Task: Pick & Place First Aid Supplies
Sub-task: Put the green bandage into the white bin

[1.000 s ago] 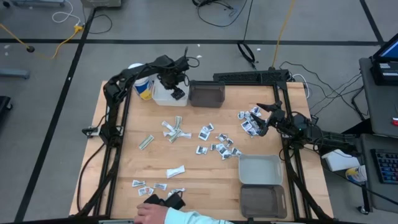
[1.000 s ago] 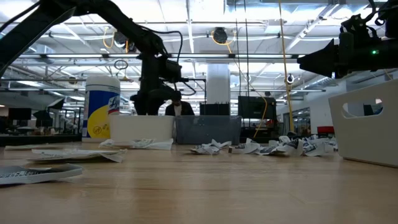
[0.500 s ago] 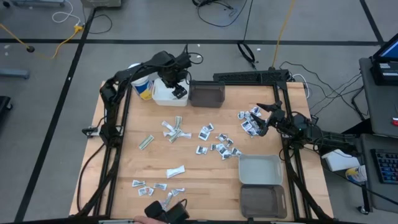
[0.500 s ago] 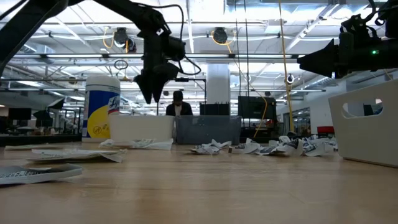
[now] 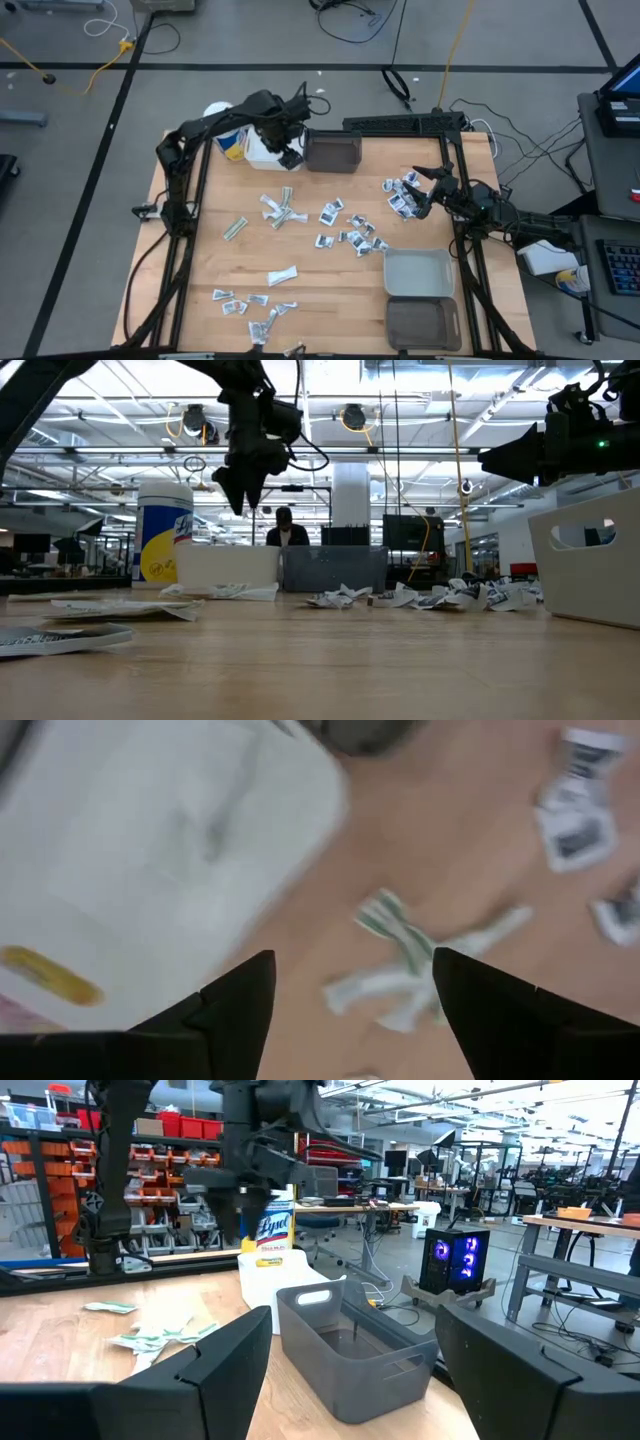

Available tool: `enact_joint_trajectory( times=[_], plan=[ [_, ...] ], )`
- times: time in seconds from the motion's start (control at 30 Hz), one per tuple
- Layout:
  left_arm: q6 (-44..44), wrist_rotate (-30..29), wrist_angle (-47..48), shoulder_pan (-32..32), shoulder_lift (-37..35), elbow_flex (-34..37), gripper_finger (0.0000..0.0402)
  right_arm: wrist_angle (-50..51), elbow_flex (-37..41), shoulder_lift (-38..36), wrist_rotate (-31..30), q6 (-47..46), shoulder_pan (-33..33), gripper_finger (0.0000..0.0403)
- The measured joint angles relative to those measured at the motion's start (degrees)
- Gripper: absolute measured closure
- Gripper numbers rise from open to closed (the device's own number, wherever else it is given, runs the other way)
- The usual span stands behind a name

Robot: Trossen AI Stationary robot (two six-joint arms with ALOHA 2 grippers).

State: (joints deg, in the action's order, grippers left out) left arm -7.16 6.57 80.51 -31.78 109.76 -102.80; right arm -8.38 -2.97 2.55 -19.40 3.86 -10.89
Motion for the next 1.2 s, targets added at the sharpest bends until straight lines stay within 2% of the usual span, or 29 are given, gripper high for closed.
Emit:
enact_joint_trajectory(
  times=[0.3, 0.7, 0.97, 1.2],
  plan=[
    [-5.5, 1.0, -7.2, 4.3, -12.8, 15.7, 0.0126, 0.0, 0.0, 0.0, 0.0, 0.0, 0.0, 0.0124],
    [-14.3, 0.9, -7.6, 9.9, -27.5, 34.7, 0.0146, 0.0, 0.0, 0.0, 0.0, 0.0, 0.0, 0.0124],
    [-21.3, 0.9, -7.2, 13.7, -36.7, 43.6, 0.0156, 0.0, 0.0, 0.0, 0.0, 0.0, 0.0, 0.0124],
    [-27.5, 0.9, -6.9, 17.5, -42.4, 48.4, 0.0141, 0.0, 0.0, 0.0, 0.0, 0.0, 0.0, 0.0124]
  ],
)
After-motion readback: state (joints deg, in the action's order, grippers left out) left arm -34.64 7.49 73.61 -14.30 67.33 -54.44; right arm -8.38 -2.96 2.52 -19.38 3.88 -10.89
